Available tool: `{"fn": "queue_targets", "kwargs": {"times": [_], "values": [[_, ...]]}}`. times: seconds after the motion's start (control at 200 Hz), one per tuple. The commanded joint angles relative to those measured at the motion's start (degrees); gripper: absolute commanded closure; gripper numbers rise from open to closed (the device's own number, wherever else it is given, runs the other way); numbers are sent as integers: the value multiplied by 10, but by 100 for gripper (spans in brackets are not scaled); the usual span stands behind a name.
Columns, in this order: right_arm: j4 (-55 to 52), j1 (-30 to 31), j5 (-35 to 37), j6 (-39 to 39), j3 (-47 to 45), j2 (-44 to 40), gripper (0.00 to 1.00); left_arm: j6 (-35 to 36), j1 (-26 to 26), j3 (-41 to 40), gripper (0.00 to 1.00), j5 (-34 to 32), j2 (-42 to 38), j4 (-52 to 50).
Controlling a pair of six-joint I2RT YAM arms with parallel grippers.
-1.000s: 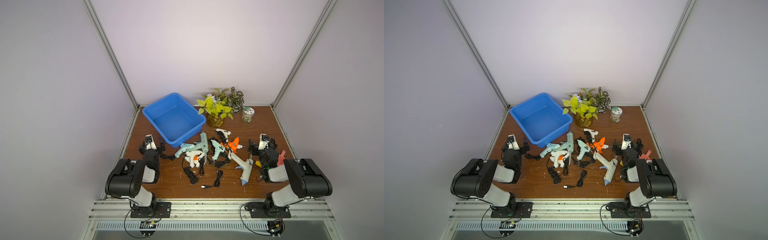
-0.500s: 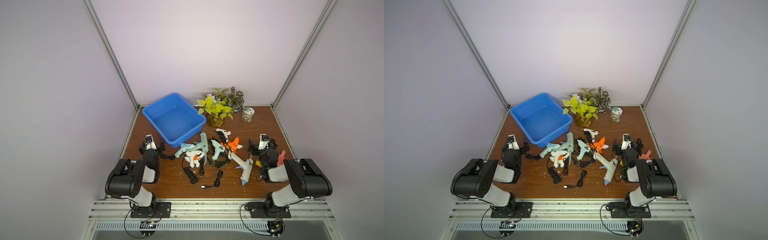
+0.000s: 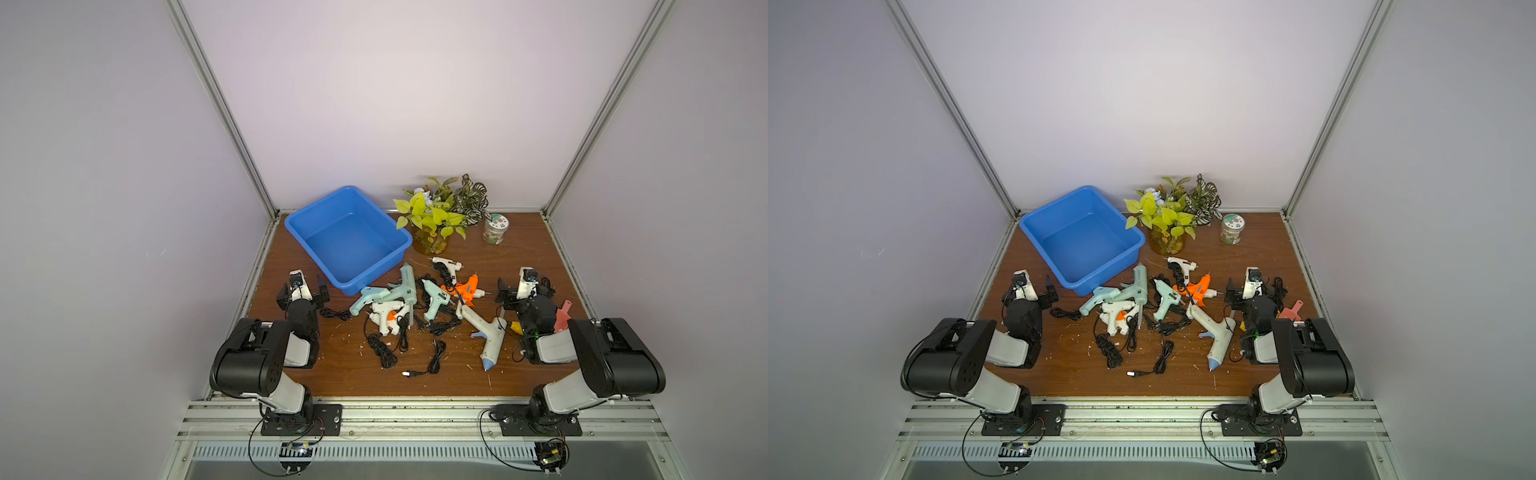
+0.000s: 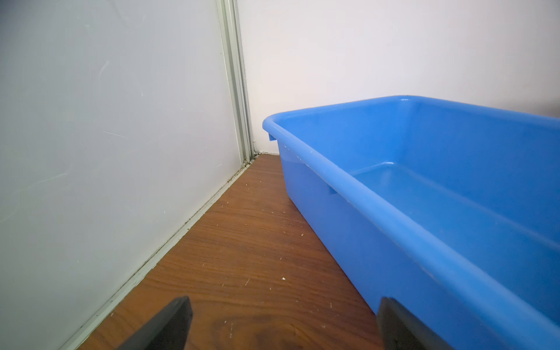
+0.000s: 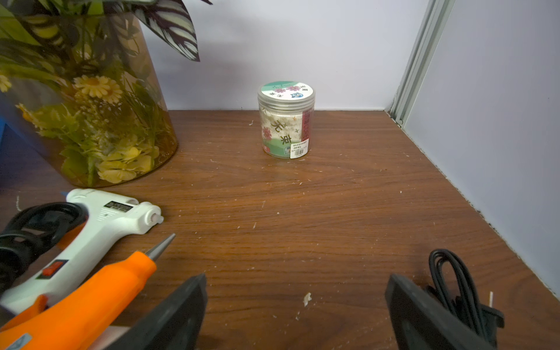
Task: Put the hot melt glue gun into the storage box
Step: Pick up the hot melt adhesive gun from the center of the board.
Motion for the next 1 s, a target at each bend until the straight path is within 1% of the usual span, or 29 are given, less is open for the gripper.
{"fn": "queue_targets", "kwargs": {"times": [0.0, 0.06, 0.095, 0.19, 0.35, 0.395, 0.485, 0.56, 0.641, 0.731, 0.861, 0.911, 0.991], "values": [[-11, 0, 25, 3, 6, -58, 0, 3, -3, -10, 0, -2, -14, 35], [-42, -1, 45, 11, 6, -96, 1, 9, -5, -7, 0, 4, -22, 26], [-61, 0, 60, 18, 6, -119, 0, 12, -12, -4, 0, -19, -34, 9], [-130, 0, 86, 44, 8, -183, 1, 9, -17, 0, 0, -41, -108, -58], [-193, 0, 104, 77, -5, -280, 0, -10, -17, -32, 0, -62, -201, -72], [-231, 0, 117, 95, 0, -305, 0, -17, -18, -36, 0, -63, -225, -86], [-343, 1, 140, 144, 18, -348, 1, -32, -17, -31, 0, -65, -268, -137], [-434, 2, 140, 187, 29, -374, 0, -58, -17, -19, 0, -73, -303, -196], [-518, 6, 137, 215, 35, -397, 0, -97, -17, 3, 0, -79, -337, -276], [-604, 14, 139, 244, 42, -416, 1, -123, -17, 15, 0, -66, -369, -332], [-701, 33, 142, 277, 58, -436, 0, -159, -17, 24, 0, -63, -410, -388], [-725, 46, 139, 284, 72, -442, 0, -174, -18, 36, 0, -68, -419, -424], [-769, 74, 156, 305, 94, -439, 1, -194, -17, 54, 0, -70, -428, -474]]}}
